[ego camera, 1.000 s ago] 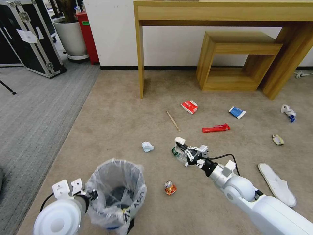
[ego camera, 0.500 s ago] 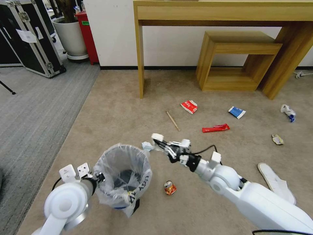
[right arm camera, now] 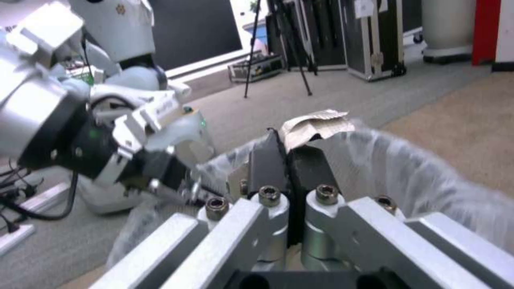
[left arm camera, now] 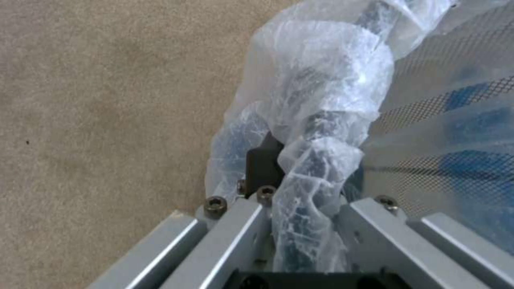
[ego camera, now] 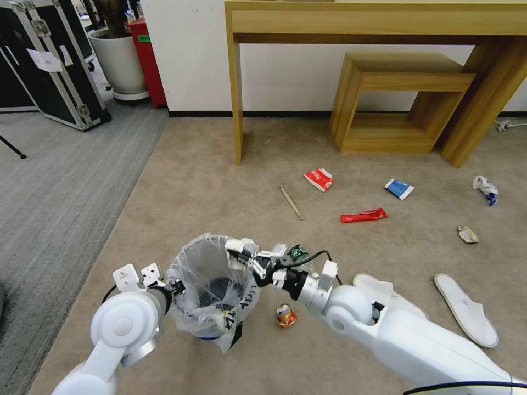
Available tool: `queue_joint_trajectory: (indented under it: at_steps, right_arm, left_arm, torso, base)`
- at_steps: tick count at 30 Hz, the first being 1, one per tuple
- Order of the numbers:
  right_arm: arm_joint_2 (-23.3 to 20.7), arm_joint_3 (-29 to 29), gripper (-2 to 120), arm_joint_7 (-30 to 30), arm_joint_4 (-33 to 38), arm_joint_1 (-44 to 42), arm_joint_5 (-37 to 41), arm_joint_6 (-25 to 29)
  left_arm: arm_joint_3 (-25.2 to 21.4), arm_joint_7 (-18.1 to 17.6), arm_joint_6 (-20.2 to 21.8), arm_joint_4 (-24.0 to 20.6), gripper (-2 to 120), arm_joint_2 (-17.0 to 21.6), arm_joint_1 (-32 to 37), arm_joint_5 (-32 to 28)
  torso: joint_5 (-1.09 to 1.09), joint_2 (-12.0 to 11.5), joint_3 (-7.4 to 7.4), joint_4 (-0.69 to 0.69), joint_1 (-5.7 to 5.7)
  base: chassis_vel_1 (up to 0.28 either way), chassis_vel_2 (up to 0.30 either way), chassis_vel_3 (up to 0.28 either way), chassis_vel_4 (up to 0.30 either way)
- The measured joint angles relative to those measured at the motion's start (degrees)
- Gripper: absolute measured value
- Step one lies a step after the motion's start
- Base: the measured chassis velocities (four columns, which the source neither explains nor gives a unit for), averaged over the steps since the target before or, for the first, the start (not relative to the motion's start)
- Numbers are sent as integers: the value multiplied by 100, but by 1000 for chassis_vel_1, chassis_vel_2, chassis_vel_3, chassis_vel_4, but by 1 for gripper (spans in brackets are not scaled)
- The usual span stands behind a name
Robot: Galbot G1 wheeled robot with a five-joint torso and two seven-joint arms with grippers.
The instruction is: Pick up the trash bin and place the garbage on the floor into it.
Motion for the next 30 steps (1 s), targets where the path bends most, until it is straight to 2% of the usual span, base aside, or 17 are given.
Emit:
queue_joint_trajectory:
  at_steps: [3, 5, 7, 9, 14, 16, 18, 21, 23, 25, 26, 29, 30]
  right_arm:
    - [3, -30, 0, -17, -24, -11, -29, 0]
    - [1, -34, 10, -86, -28, -8, -37, -54]
    - [1, -34, 13, -86, -31, -2, -36, -82]
    - [2, -33, 24, -78, -38, 7, -24, -126]
    - [8, -55, 34, -59, -40, 12, -13, -135]
    - [15, -86, 49, -41, -40, 12, -13, -141]
    - [18, -90, 52, -33, -41, 10, -14, -142]
    - [44, -79, 67, -16, -48, 6, -8, -144]
    - [60, -37, 72, -5, -31, 13, 9, -144]
    - [107, 103, 82, 43, 18, 46, 14, -129]
    - [107, 103, 82, 43, 18, 46, 14, -129]
    - [217, 541, 95, 204, 31, 183, 63, -130]
    - [217, 541, 95, 204, 31, 183, 63, -130]
  left_arm:
    - [21, -10, 3, 18, 0, 3, -9, -2]
    - [40, -21, 7, 33, 0, 1, -42, -16]
    - [46, -31, 7, 43, 0, -3, -62, -34]
    - [61, -42, 8, 66, 0, -13, -79, -47]
    - [73, -51, 9, 85, 0, -25, -85, -48]
    - [76, -64, 11, 86, 0, -26, -85, -56]
    - [76, -69, 11, 86, 0, -22, -85, -62]
    - [55, -85, 11, 78, 0, 6, -70, -98]
    - [54, -90, 11, 78, 0, 6, -68, -107]
    - [55, -98, 11, 71, 0, 6, -63, -121]
    - [55, -98, 11, 71, 0, 6, -63, -121]
    - [51, -104, 12, 41, 0, 15, -39, -127]
    - [51, -104, 12, 41, 0, 15, -39, -127]
  torso:
    - [0, 0, 0, 0, 0]
    - [0, 0, 0, 0, 0]
    - [0, 0, 0, 0, 0]
    - [0, 0, 0, 0, 0]
    - [0, 0, 0, 0, 0]
    - [0, 0, 0, 0, 0]
    - [0, 0, 0, 0, 0]
    - [0, 0, 0, 0, 0]
    - [0, 0, 0, 0, 0]
    - [0, 0, 0, 0, 0]
    - [0, 0, 0, 0, 0]
    - [0, 0, 0, 0, 0]
    - [0, 0, 0, 0, 0]
  base:
    - [0, 0, 0, 0]
    - [0, 0, 0, 0]
    - [0, 0, 0, 0]
    - [0, 0, 0, 0]
    - [0, 0, 0, 0]
    - [0, 0, 0, 0]
    - [0, 0, 0, 0]
    - [0, 0, 0, 0]
    - [0, 0, 0, 0]
    - [0, 0, 0, 0]
    - [0, 0, 0, 0]
    - [0, 0, 0, 0]
    - [0, 0, 0, 0]
